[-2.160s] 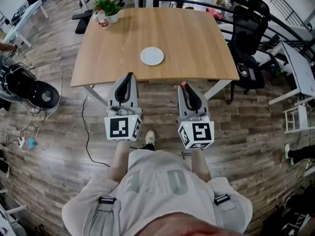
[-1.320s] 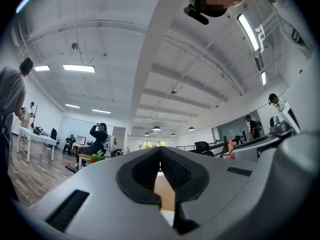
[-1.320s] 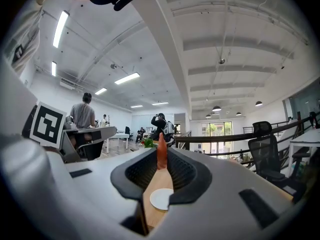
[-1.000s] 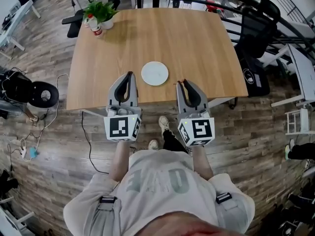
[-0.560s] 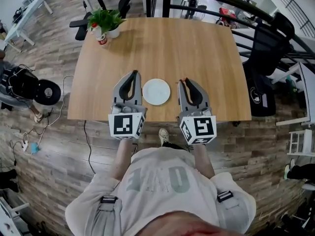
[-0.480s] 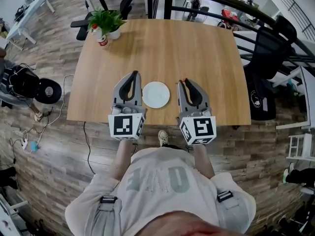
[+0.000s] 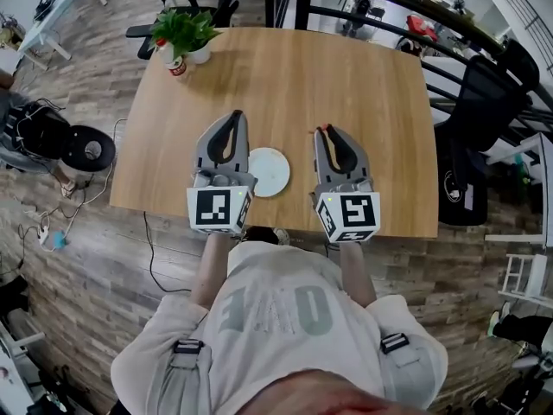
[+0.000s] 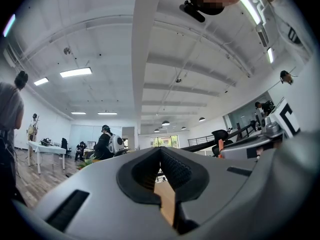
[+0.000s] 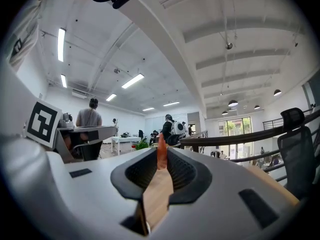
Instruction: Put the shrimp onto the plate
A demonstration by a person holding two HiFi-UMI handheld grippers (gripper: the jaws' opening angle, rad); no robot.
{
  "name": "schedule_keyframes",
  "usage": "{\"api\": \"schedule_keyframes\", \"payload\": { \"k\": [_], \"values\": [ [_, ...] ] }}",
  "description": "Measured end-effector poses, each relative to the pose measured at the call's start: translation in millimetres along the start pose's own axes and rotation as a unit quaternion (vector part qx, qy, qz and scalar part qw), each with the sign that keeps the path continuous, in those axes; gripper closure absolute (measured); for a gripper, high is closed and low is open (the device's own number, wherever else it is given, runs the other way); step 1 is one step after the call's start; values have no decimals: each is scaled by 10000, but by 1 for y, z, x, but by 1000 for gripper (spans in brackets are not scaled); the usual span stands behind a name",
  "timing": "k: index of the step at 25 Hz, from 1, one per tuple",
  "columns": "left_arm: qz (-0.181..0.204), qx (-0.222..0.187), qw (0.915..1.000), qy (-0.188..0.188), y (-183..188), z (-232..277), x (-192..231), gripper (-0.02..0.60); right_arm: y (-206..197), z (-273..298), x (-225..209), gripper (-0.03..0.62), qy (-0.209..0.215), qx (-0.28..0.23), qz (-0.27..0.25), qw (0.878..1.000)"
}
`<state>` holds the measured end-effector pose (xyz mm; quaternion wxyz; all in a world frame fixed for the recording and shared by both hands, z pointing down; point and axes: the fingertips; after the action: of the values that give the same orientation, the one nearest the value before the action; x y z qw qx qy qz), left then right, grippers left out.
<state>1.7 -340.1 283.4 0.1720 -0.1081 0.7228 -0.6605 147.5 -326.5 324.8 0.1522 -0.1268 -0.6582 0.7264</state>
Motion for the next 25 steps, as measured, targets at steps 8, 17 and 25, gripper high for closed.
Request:
{"api": "schedule_keyframes", "payload": {
  "k": [8, 17, 25],
  "values": [
    [-1, -107, 9998, -156, 7, 22, 1, 571, 1, 10, -7, 526, -134, 50, -16, 9999],
    [-125, -111, 9998, -113, 6, 29, 24, 571, 7, 31, 13, 526, 70, 124, -120, 9998],
    [-3, -178, 9997, 179, 6, 17, 54, 571, 20, 59, 45, 526, 444, 60, -265, 9986]
  ]
}}
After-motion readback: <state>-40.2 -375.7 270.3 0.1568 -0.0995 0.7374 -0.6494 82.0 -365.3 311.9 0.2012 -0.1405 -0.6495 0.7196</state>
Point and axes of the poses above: the fingertips, and each gripper's own axes: z forward along the fingers, x to its left, y out of its top, and after that the axes turned 7 degrees about x, right-handed
